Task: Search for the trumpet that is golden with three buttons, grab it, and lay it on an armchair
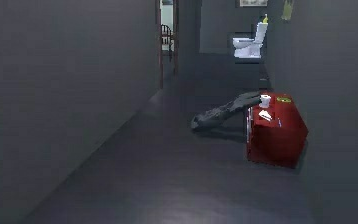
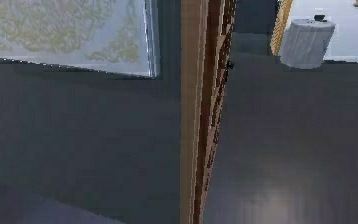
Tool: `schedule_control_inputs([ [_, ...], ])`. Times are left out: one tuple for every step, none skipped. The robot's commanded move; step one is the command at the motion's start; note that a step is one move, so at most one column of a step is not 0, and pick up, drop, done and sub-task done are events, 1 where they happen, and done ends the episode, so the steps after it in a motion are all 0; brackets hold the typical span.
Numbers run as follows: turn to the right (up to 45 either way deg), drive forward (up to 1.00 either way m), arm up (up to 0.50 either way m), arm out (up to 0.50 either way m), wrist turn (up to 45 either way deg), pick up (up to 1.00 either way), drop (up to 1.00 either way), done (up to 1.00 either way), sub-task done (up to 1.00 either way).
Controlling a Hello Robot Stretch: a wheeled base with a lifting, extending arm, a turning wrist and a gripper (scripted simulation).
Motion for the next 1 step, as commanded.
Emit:
schedule_control_inputs([
  [0.0, 1.0, 0.0, 0.0, 0.0, 0.0, 0.0, 0.0, 0.0],
])
